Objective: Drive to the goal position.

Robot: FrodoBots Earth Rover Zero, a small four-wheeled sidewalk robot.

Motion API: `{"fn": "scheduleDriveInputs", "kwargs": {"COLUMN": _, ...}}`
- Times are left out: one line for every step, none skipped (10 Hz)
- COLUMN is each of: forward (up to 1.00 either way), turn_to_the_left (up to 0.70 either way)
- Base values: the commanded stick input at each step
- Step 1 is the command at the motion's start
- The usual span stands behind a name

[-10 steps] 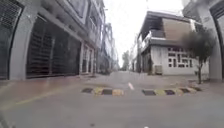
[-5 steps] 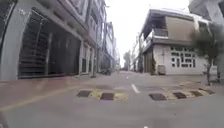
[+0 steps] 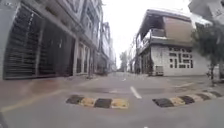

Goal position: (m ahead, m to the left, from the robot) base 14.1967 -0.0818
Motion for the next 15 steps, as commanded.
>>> {"fn": "scheduleDriveInputs", "kwargs": {"forward": 0.85, "turn_to_the_left": 0.00}}
{"fn": "scheduleDriveInputs", "kwargs": {"forward": 0.85, "turn_to_the_left": 0.00}}
{"fn": "scheduleDriveInputs", "kwargs": {"forward": 0.85, "turn_to_the_left": -0.33}}
{"fn": "scheduleDriveInputs", "kwargs": {"forward": 0.85, "turn_to_the_left": -0.23}}
{"fn": "scheduleDriveInputs", "kwargs": {"forward": 0.85, "turn_to_the_left": 0.00}}
{"fn": "scheduleDriveInputs", "kwargs": {"forward": 0.85, "turn_to_the_left": 0.00}}
{"fn": "scheduleDriveInputs", "kwargs": {"forward": 0.85, "turn_to_the_left": 0.00}}
{"fn": "scheduleDriveInputs", "kwargs": {"forward": 0.85, "turn_to_the_left": 0.00}}
{"fn": "scheduleDriveInputs", "kwargs": {"forward": 0.85, "turn_to_the_left": 0.00}}
{"fn": "scheduleDriveInputs", "kwargs": {"forward": 0.85, "turn_to_the_left": -0.34}}
{"fn": "scheduleDriveInputs", "kwargs": {"forward": 0.85, "turn_to_the_left": -0.34}}
{"fn": "scheduleDriveInputs", "kwargs": {"forward": 0.85, "turn_to_the_left": -0.34}}
{"fn": "scheduleDriveInputs", "kwargs": {"forward": 0.85, "turn_to_the_left": -0.34}}
{"fn": "scheduleDriveInputs", "kwargs": {"forward": 0.85, "turn_to_the_left": 0.00}}
{"fn": "scheduleDriveInputs", "kwargs": {"forward": 0.85, "turn_to_the_left": 0.00}}
